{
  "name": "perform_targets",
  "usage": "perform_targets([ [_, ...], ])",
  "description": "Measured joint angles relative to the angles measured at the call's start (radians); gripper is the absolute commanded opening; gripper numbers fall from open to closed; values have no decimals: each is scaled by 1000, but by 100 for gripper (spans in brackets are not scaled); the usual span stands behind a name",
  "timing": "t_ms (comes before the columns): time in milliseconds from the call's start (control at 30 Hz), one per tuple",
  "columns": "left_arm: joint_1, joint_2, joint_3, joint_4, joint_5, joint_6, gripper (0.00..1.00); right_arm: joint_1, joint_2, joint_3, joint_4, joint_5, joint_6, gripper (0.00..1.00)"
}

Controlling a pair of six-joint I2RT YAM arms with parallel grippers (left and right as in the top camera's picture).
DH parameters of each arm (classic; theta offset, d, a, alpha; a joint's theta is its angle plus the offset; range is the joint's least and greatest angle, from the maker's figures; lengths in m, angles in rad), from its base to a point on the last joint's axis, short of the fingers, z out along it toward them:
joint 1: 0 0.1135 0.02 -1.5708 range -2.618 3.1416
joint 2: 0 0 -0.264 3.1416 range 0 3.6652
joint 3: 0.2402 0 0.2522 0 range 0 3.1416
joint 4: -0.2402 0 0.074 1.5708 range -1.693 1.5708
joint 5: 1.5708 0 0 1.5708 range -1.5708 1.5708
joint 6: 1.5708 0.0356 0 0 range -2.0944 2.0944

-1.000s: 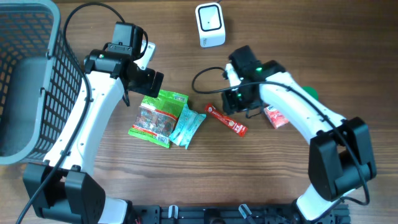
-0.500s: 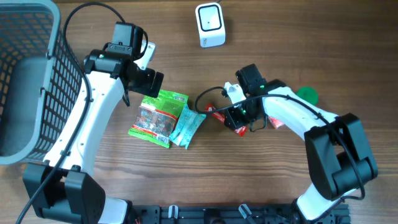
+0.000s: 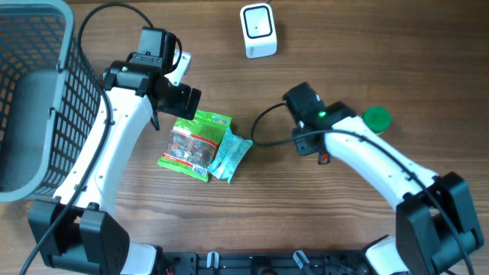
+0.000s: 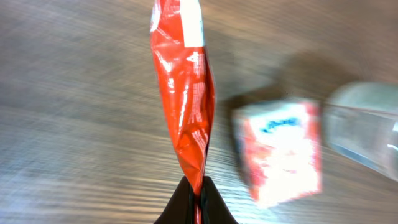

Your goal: Scan the item barcode

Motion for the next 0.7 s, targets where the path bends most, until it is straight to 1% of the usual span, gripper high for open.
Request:
perform_targets([
  [100,0,0,0,0,0,0,100,102,14,0,-13,157,111,4],
  [200,0,0,0,0,0,0,100,215,85,-3,-9,301,218,5],
  [300,0,0,0,0,0,0,100,270,186,-5,-6,388,278,4],
  [400,0,0,0,0,0,0,100,290,269,-12,31,410,308,4],
  [500,0,0,0,0,0,0,100,293,285,-18,85,370,319,11],
  [567,0,0,0,0,0,0,100,293,285,-18,117,334,323,20],
  [600,0,0,0,0,0,0,100,293,285,-18,126,326,321,26],
  [667,0,0,0,0,0,0,100,293,279,-16,135,326,306,34],
  [700,0,0,0,0,0,0,100,293,275,-15,142,322,293,36],
])
